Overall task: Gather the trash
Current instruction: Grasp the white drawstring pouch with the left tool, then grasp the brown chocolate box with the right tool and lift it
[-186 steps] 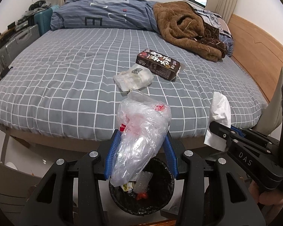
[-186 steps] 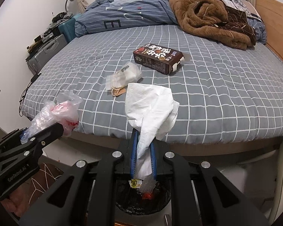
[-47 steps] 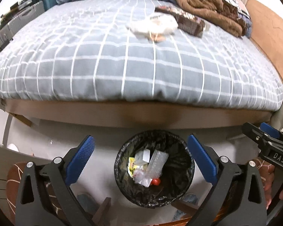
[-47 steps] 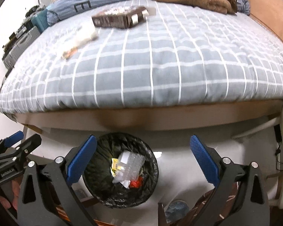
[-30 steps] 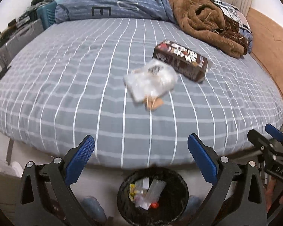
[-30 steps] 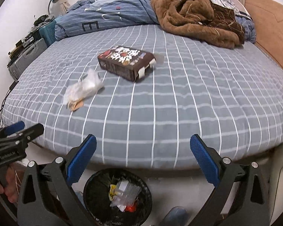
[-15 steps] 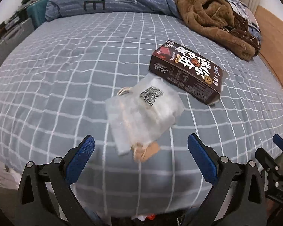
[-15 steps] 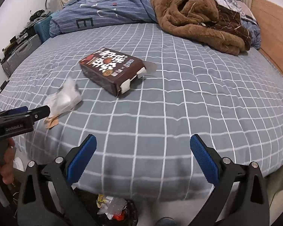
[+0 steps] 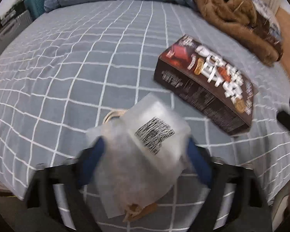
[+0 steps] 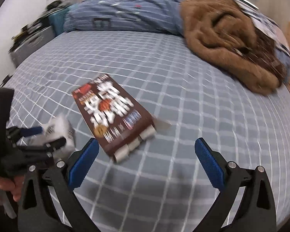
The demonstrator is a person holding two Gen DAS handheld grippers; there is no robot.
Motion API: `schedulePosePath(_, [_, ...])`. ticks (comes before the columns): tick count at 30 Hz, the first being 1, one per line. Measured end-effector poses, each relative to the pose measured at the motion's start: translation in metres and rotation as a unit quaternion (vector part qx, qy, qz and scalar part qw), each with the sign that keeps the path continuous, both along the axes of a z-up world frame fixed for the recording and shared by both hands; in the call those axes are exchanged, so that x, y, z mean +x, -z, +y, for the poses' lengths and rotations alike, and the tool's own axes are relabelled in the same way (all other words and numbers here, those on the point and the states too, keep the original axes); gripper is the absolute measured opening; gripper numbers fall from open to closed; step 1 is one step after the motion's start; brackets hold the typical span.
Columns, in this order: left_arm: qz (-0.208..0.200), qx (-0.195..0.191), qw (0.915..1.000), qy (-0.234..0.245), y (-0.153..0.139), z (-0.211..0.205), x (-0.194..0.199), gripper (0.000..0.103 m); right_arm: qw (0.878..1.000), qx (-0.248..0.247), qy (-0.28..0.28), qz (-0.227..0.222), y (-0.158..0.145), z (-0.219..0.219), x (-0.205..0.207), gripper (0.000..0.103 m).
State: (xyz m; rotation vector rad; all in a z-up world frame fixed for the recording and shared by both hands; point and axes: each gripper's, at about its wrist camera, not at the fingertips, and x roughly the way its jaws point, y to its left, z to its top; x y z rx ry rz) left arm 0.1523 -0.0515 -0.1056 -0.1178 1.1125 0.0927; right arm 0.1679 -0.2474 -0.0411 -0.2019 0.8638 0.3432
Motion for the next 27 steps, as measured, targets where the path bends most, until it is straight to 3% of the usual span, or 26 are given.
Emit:
schedulePosePath(4, [0.009, -0.013, 0.9998, 0.013, -0.004, -0.003, -0.005, 0.03, 0.996, -0.026, -0.081, 0.006, -0.002, 0.032, 0.024, 0.095])
schedulePosePath(6, [0.005, -0.026, 0.9995, 0.02, -0.013, 0.004, -0.008, 0.026, 0.992, -0.037, -0.118, 0.014, -0.005, 0.049, 0.035, 0.095])
schedulePosePath(14, [-0.032, -0.003, 0.9994, 0.01, -0.055, 0.055, -0.015, 0.026, 0.975, -0.046, -0.2, 0.083, -0.002, 0.091, 0.066, 0.095])
schedulePosePath(22, [-0.036, 0.03, 0.9989, -0.007, -0.058, 0.085, -0.01, 0.026, 0.953, -0.104, -0.252, 0.134, 0.018, 0.122, 0.066, 0.095])
schedulePosePath(27, [-0.036, 0.024, 0.999, -0.005, -0.058, 0.088, -0.013, 0.026, 0.951, -0.128, -0.242, 0.145, 0.035, 0.122, 0.071, 0.095])
